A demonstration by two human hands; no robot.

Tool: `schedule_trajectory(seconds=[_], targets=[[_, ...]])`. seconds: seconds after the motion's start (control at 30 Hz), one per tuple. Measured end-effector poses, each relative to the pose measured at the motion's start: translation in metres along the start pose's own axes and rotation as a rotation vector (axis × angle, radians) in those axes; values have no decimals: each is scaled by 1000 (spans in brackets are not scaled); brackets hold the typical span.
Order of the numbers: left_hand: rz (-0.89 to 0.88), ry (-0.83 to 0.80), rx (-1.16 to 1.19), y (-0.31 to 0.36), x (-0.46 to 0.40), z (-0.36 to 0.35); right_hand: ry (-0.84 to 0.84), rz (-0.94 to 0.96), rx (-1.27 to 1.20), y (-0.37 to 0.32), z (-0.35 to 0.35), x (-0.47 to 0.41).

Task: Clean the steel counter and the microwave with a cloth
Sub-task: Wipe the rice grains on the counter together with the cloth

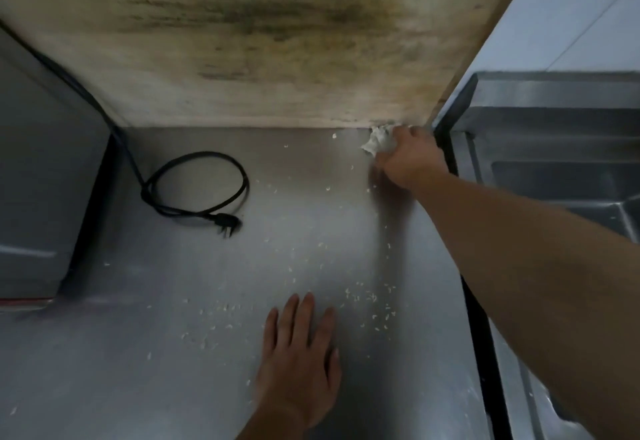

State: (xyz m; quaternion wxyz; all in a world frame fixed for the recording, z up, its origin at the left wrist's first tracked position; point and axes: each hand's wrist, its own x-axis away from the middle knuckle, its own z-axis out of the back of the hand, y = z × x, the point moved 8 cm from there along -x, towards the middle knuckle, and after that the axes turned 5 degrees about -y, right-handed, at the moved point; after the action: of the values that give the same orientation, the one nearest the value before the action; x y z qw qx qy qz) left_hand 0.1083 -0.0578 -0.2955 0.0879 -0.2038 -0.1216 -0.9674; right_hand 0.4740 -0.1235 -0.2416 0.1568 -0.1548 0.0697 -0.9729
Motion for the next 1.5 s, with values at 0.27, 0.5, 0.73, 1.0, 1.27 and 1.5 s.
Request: schedule_trajectory(seconds=[0.27,0.5,0.73,1.0,1.27,1.5], targets=[[15,-12,16,-3,3,-1,163,-112,12,-29,-27,5],[14,-2,12,-5,4,-1,200,264,-70,-82,-54,95],[5,-6,30,-3,5,1,205,439,-163,-82,-32,109],[-4,21,44,-4,1,-1,303,423,18,-140,14,-10],[10,63,34,-8,2,1,116,328,74,-130,-43,5],[41,71,50,-7,2,3,116,420,-41,-102,-55,91]])
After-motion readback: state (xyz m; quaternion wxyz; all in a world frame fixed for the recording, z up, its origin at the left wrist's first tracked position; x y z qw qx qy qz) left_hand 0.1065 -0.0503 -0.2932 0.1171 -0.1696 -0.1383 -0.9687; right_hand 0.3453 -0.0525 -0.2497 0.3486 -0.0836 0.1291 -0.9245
